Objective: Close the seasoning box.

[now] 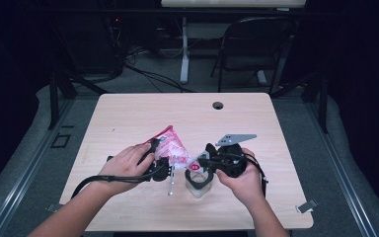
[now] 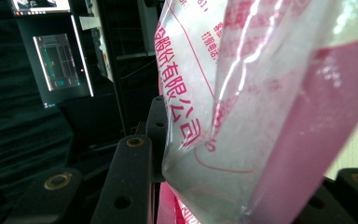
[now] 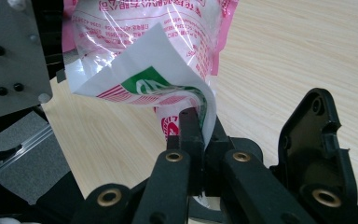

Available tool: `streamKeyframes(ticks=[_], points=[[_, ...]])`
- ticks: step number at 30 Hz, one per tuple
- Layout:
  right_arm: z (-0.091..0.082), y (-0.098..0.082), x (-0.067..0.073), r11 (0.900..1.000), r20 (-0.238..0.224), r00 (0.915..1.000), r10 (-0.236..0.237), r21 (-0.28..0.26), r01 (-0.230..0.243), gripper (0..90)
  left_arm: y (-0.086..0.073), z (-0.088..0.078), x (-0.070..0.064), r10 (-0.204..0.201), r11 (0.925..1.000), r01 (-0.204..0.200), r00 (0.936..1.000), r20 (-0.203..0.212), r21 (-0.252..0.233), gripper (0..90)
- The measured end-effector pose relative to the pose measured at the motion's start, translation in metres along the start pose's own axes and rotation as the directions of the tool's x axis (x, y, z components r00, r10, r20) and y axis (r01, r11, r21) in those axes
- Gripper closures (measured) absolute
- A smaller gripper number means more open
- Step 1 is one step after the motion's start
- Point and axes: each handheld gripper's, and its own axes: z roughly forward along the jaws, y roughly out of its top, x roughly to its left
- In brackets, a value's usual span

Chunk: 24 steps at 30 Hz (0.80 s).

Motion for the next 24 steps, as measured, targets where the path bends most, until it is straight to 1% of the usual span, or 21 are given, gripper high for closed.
streamKeyframes(ticks=[9, 11, 13, 14, 15, 16, 17, 24], points=[[0.0002, -0.0023, -0.0032, 1.0, 0.022, 0.9997, 0.01, 0.004, -0.01, 90.0, 0.0042, -0.0015, -0.0003, 0.015, 0.9999, -0.015, 0.9999, -0.005, -0.006, 70.2], [0.0002, -0.0024, -0.0038, 1.0, 0.024, 0.9997, 0.008, 0.007, -0.008, 90.0, 0.0051, -0.0021, -0.0006, 0.027, 0.9996, -0.028, 0.9996, -0.006, -0.009, 70.2], [0.0011, -0.0027, -0.0038, 1.0, 0.041, 0.9992, 0.002, 0.008, -0.003, 90.0, 0.0063, -0.003, -0.0017, 0.028, 0.9995, -0.028, 0.9996, -0.005, -0.016, 70.3], [0.0011, -0.0027, -0.0038, 1.0, 0.041, 0.9992, 0.002, 0.008, -0.003, 90.0, 0.0063, -0.003, -0.0017, 0.028, 0.9995, -0.028, 0.9996, -0.005, -0.016, 70.3], [0.0016, -0.0028, -0.004, 1.0, 0.053, 0.9986, -0.006, 0.016, 0.005, 90.0, 0.0069, -0.0034, -0.0018, 0.032, 0.9994, -0.032, 0.9995, -0.008, -0.015, 70.4], [0.0016, -0.0028, -0.004, 1.0, 0.053, 0.9986, -0.006, 0.016, 0.005, 90.0, 0.0073, -0.0036, -0.002, 0.033, 0.9993, -0.033, 0.9994, -0.008, -0.016, 70.4], [0.0024, -0.0031, -0.0045, 1.0, 0.054, 0.9986, -0.004, 0.018, 0.003, 90.0, 0.0082, -0.0041, -0.001, 0.044, 0.9989, -0.045, 0.9989, -0.014, -0.016, 70.5], [0.0043, -0.0042, -0.0067, 1.0, 0.058, 0.9983, 0.002, 0.019, -0.003, 90.0, 0.0101, -0.0048, -0.0009, 0.058, 0.9981, -0.059, 0.9978, -0.03, -0.017, 70.8]])
